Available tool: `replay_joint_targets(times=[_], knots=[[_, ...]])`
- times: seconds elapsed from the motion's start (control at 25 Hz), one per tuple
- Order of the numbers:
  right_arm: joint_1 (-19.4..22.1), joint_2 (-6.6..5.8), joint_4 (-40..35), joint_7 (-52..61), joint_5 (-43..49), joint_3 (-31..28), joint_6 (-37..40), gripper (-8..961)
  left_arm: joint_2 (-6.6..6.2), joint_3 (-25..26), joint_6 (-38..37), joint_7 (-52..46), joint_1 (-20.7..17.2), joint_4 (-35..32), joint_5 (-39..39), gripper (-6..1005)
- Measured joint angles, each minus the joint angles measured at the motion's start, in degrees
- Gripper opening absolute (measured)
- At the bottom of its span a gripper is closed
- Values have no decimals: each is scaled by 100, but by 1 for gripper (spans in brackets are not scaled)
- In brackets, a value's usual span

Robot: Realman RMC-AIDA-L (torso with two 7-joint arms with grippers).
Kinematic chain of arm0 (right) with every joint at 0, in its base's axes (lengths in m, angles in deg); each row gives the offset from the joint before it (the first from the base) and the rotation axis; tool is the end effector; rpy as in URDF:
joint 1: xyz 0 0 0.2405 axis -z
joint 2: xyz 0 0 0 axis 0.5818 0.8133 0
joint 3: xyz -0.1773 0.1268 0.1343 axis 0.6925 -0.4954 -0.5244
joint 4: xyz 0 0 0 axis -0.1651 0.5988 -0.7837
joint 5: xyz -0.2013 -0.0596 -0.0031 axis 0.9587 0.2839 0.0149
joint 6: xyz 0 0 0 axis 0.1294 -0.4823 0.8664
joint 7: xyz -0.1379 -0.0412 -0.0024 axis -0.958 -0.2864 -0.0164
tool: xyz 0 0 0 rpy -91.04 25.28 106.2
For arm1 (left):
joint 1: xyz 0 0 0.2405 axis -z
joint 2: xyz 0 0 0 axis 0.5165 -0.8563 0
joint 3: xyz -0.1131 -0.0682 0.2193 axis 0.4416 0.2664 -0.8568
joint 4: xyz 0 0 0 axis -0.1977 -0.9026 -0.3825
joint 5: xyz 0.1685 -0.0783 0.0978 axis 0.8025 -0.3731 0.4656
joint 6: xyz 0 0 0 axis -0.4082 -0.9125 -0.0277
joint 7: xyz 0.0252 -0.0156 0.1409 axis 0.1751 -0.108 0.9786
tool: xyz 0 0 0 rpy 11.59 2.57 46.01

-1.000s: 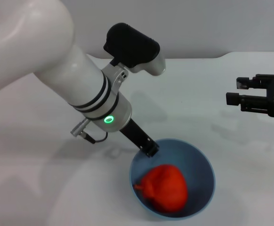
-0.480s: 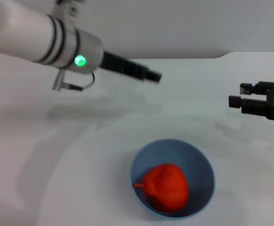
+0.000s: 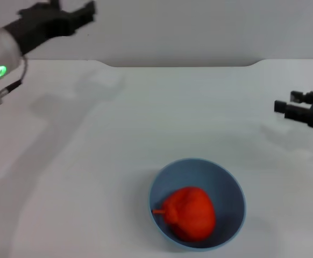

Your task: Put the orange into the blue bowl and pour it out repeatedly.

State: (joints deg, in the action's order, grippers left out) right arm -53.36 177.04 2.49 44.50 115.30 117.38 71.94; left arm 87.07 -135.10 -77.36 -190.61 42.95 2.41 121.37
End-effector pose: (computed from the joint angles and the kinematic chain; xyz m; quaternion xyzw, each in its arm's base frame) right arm 0.2979 0.3369 0.0520 -0.8712 0.3403 0.2038 0.2894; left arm -0.1914 0.3811 0.0435 -0.7964 -0.3122 -0.2810 0.4350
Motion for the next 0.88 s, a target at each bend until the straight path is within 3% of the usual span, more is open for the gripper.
replay_joint_targets(times=[0.12, 0.2, 0.28, 0.32, 0.44, 0.48, 0.6, 0.72, 0.88], knots=[[27, 2, 257, -303, -459, -207, -74, 576, -5, 336, -238, 628, -267, 151, -1336, 801], [64, 1, 548, -746, -1005, -389, -83, 576, 4, 785, -891, 1273, -394, 469, -2556, 801], [112, 2, 929, -1215, -1608, -580, -64, 576, 6, 1298, -1819, 1824, -416, 1047, -3775, 800], [147, 2, 1200, -1536, -2012, -713, -40, 576, 0, 1646, -2608, 2149, -361, 1600, -4551, 800], [233, 4, 2035, -2449, -3229, -1088, 101, 576, -30, 2587, -4500, 2827, -87, 3249, -5907, 799], [255, 5, 2342, -2742, -3635, -1191, 178, 576, -33, 2955, -5040, 3096, -26, 3769, -6167, 798], [304, 12, 3291, -3756, -4944, -1461, 463, 577, 5, 3367, -5765, 4321, -83, 4500, -6251, 797], [301, 26, 4118, -5143, -5856, -1570, 700, 577, 76, 3330, -6000, 6229, -247, 4976, -6359, 796], [198, 43, 4986, -6691, -6243, -1605, 871, 577, 88, 3128, -6492, 8880, -163, 6232, -6952, 795]])
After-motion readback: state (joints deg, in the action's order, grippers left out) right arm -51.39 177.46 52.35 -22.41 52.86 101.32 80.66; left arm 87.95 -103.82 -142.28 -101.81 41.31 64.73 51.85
